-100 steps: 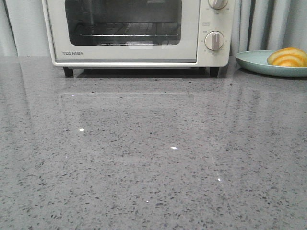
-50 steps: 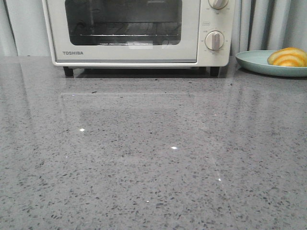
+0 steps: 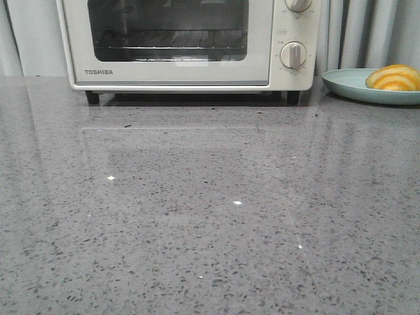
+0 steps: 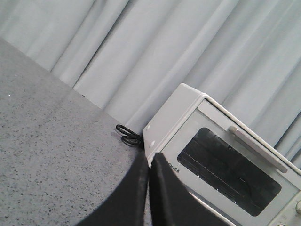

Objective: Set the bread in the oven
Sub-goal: 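Move the left gripper up to the toaster oven door handle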

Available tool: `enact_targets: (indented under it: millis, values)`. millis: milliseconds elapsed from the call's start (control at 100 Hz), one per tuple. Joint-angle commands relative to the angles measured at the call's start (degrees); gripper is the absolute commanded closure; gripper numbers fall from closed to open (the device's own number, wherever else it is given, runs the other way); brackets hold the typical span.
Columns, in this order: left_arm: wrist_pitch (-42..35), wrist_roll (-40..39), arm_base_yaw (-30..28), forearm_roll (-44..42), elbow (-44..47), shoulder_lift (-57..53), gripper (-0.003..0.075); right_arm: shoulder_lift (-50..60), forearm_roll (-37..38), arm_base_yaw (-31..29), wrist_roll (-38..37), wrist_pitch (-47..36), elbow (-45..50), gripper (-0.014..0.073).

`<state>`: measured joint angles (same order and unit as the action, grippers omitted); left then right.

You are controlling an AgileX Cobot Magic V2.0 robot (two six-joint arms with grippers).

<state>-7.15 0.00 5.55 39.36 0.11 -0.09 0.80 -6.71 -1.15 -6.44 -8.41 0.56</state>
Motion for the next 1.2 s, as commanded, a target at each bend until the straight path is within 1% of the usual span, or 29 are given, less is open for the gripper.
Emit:
enact_targets:
  millis: [0, 70, 130, 200, 240, 340, 390, 530, 670, 790, 930, 1090, 1190]
  values:
    - [-0.1, 0.0, 0.5, 0.2, -1.7, -1.0, 0.0742, 0.3, -7.1, 0.1, -0.2, -2.6, -1.3, 0.0641]
    - [6.3, 0.0, 1.4, -3.2, -5.5, 1.1, 0.0742, -0.7, -7.1, 0.1, -0.2, -1.0, -4.2, 0.0641]
    - [11.4, 0.0, 2.6, -8.1, -9.2, 4.4, 0.0742, -2.8, -6.8, 0.1, -0.2, 4.0, -7.8, 0.0641]
    - [13.6, 0.5, 4.2, -12.8, -14.1, 9.8, 0.0741, -6.6, -6.1, 0.1, -0.2, 9.7, -12.1, 0.0641]
    - [13.6, 1.9, 5.2, -14.5, -17.1, 12.9, 0.0742, -9.2, -5.3, 0.1, -0.2, 11.4, -14.1, 0.0641]
    - [13.6, 10.6, 8.7, -15.1, -24.6, 23.1, 0.0741, -15.4, -4.4, 0.1, -0.2, 13.6, -19.2, 0.0641]
    - [13.6, 13.6, 10.6, -15.1, -28.5, 28.1, 0.0741, -18.1, -4.2, 0.1, -0.2, 13.9, -21.1, 0.0641]
    - [12.6, 16.3, 16.3, -15.1, -39.1, 41.4, 0.0741, -23.4, -4.2, 0.1, -0.2, 15.1, -24.6, 0.0641]
    - [12.4, 19.2, 20.4, -15.1, -49.9, 52.6, 0.0741, -24.7, -4.2, 0.1, -0.2, 18.8, -25.9, 0.0641]
    - [12.3, 19.2, 20.8, -15.0, -58.5, 61.0, 0.0741, -24.7, -4.2, 0.1, -0.2, 20.6, -25.9, 0.0641]
    - [12.4, 19.2, 20.6, -15.0, -66.2, 69.5, 0.0741, -24.7, -4.2, 0.1, -0.2, 20.9, -25.9, 0.0641]
    - [12.7, 19.2, 20.6, -15.0, -72.5, 76.8, 0.0741, -24.7, -4.2, 0.5, -0.2, 20.9, -25.9, 0.0641]
    - [12.7, 19.2, 20.6, -15.0, -74.9, 80.5, 0.0741, -24.7, -4.2, 1.1, -0.2, 20.9, -25.9, 0.0641]
